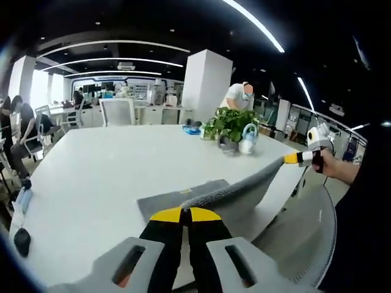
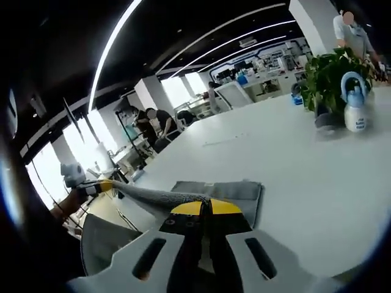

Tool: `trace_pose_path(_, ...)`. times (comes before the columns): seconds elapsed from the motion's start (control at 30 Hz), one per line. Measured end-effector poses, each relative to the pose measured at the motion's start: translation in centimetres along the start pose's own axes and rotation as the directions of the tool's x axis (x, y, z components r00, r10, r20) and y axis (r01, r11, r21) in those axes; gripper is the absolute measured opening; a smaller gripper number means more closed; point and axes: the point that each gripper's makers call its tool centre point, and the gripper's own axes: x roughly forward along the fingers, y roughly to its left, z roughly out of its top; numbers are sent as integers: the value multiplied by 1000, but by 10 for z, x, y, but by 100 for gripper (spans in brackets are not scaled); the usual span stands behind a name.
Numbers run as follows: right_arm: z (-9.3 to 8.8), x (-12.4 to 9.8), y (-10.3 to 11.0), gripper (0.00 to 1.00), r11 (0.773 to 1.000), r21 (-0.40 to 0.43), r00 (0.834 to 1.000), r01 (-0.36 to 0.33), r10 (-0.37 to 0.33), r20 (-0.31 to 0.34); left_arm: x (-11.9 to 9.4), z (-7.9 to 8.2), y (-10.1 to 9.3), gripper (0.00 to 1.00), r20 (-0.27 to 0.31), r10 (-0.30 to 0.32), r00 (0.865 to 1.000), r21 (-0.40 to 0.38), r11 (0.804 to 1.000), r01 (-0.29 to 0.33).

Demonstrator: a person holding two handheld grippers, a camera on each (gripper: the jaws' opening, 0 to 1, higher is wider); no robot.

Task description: Fold the towel on the table until its edges align and the towel forms a compact rectangular stack.

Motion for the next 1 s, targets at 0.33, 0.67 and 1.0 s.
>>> trace_pose_path(0.33, 6, 15, -14, 0, 1000, -4, 999, 25, -25, -22, 12, 3, 7, 2, -28, -5, 1000, 8, 1000, 5)
trace_pose_path(0.67, 12, 35, -23, 0, 998, -54, 998, 15, -19, -68, 27, 4, 21, 2, -69, 17, 997, 44, 999, -14)
trace_pose_path(1.0, 9, 51, -37, 0, 997, -77, 990, -9, -2, -141, 44, 1, 31, 2, -113, 0, 994, 46, 999, 6)
